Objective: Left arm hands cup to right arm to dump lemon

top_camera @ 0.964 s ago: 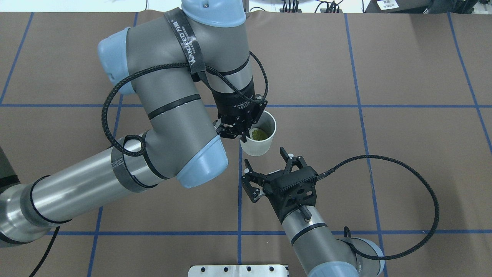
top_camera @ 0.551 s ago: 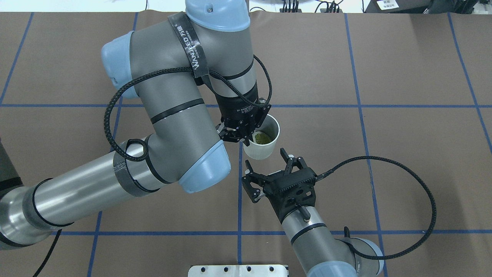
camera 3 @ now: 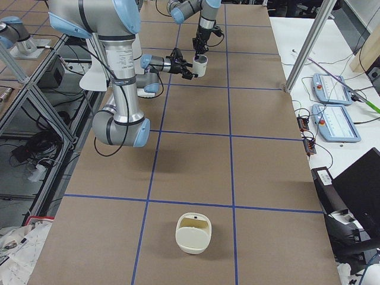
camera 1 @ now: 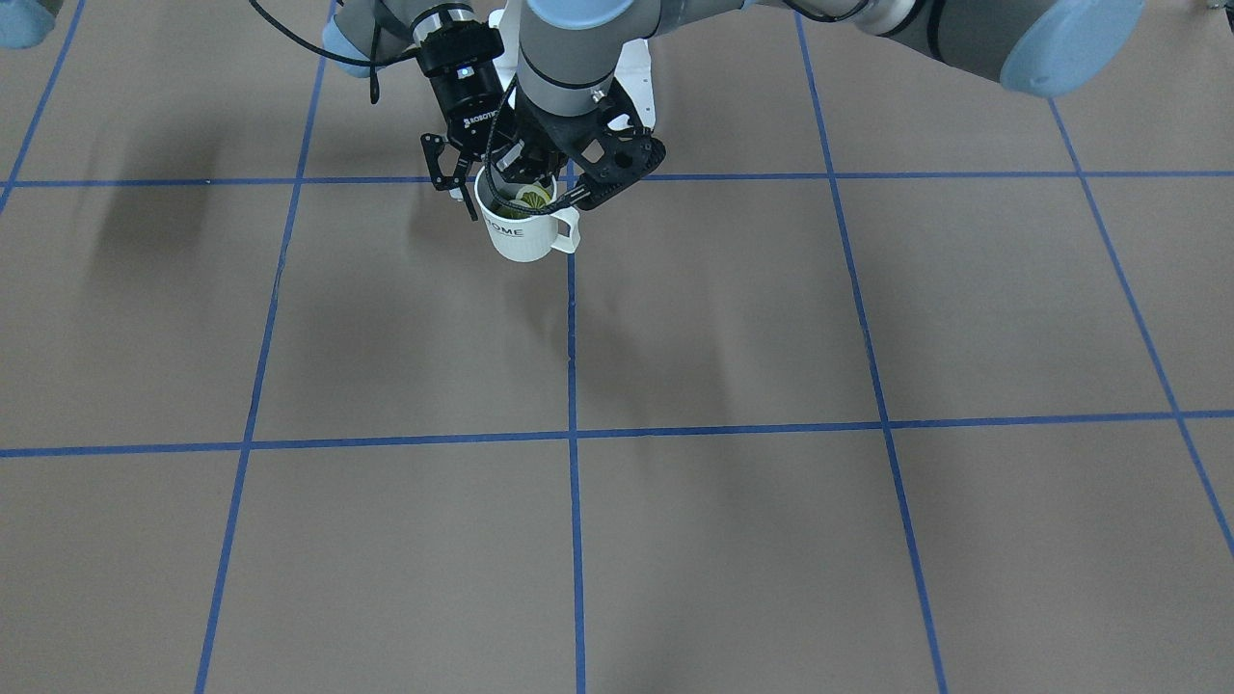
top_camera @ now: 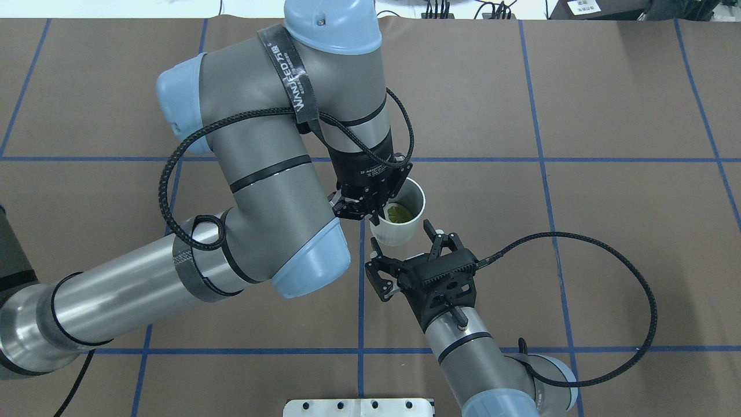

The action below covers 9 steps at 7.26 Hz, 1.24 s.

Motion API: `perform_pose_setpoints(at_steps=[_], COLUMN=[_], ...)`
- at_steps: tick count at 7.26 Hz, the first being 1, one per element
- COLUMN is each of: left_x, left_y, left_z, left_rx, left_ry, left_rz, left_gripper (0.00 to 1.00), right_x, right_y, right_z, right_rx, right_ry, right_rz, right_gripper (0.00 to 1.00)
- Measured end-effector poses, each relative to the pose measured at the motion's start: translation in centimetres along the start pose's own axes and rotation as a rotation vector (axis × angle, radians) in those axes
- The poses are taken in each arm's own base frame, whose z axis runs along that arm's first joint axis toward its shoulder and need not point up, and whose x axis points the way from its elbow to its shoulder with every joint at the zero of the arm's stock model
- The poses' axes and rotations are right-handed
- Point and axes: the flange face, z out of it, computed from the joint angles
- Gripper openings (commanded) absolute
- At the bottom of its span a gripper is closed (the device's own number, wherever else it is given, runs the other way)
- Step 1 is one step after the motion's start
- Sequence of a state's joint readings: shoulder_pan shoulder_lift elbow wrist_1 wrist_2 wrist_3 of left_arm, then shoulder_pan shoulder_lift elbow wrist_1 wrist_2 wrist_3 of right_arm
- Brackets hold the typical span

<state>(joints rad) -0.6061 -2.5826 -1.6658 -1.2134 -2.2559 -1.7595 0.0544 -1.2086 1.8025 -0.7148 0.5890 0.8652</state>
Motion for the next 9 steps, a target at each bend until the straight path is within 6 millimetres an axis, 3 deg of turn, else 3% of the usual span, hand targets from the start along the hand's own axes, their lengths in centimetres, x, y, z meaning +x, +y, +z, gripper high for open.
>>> perform_pose_setpoints(at_steps=[8, 9], left_x=[-0.2, -0.2], left_y=[1.3, 1.5], left_z=[0.2, 0.4], left_rx=[-0.013, -0.016], left_ry=[0.001, -0.001], left_rz=[0.010, 0.012], left_gripper=[0.00, 0.00], right_x=[0.1, 0.1], right_y=[-0.5, -0.5], right_z=[0.3, 0.3], right_rx=[0.008, 0.008], right_ry=[0.005, 0.005], right_rz=[0.004, 0.005], right_gripper=[0.98, 0.75])
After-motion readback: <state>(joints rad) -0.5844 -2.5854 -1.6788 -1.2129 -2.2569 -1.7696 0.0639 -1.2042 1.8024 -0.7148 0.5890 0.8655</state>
